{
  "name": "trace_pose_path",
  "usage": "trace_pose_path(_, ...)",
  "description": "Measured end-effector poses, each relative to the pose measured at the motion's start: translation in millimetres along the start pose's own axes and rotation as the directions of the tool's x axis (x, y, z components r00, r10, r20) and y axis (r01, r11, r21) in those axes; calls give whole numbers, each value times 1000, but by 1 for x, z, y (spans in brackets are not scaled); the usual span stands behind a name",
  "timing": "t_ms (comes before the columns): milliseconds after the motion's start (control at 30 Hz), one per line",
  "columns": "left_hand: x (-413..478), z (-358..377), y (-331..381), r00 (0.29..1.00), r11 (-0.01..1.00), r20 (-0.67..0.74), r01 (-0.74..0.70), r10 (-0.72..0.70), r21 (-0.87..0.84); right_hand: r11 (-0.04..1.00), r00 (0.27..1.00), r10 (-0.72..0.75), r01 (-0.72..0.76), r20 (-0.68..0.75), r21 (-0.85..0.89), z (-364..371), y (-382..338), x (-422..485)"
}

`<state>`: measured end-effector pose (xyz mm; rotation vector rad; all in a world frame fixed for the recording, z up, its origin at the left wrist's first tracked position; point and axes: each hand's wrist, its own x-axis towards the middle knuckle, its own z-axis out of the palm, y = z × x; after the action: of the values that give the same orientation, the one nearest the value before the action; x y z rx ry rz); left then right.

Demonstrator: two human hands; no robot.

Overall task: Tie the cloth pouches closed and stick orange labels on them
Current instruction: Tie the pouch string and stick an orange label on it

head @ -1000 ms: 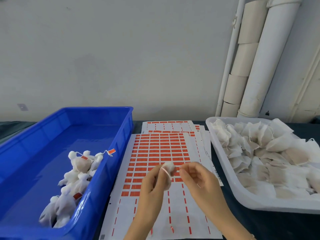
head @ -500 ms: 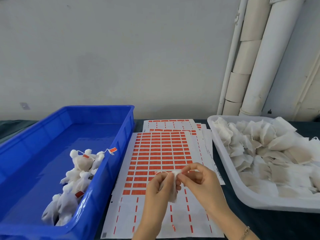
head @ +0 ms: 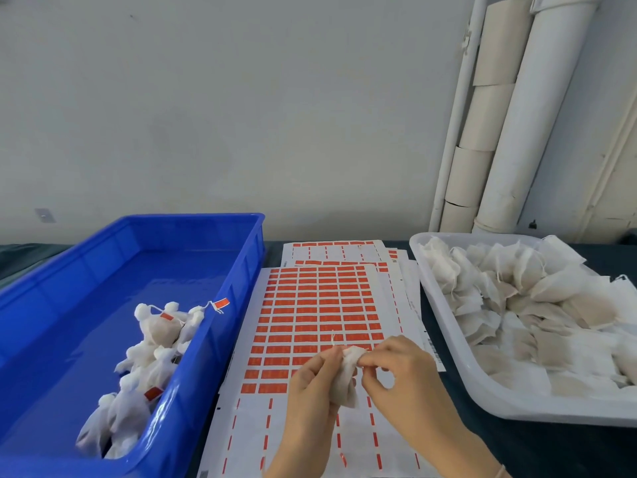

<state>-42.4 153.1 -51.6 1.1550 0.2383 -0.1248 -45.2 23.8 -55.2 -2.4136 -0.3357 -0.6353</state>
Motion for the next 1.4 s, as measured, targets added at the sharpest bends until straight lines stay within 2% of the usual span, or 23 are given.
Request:
trace_pose_path(133,-3,0,1,998,997,33,-50,48,59,1000,989,-20,22,-147,13,1,-3,-2)
trace_pose_path(267,-3,2,1,997,997,-57,-45,48,67,997,954,-71,81,-292,20,7,-5,-8)
trace_pose_path(500,-4,3,4,988,983,-90,-107,122,152,991,933,-133,131,-334,-30,7,-6,-10)
trace_pose_path(700,-8,3,9,995,984,-45,-81,90,160,987,921,-157,163,-356,-11,3,-10,-7)
trace_pose_path(800,-8,1,11,997,978,-31,-66,74,197,990,935,-137,142,-327,-7,1,-10,-4)
trace_pose_path(1067,-8,-1,11,998,976,-3,-66,68,206,991,985,-7,30,-171,130,-1,-14,-4)
trace_pose_path(1233,-5,-7,8,998,971,-30,-53,61,234,970,986,58,-20,-153,241,-12,-12,4)
trace_pose_path(1333,-8,-11,10,996,953,78,-65,44,295,956,990,58,-18,-130,292,-19,-11,12)
trace_pose_path(1400,-15,-8,18,978,927,194,-138,73,350,951,997,35,-10,-73,309,-22,-11,17)
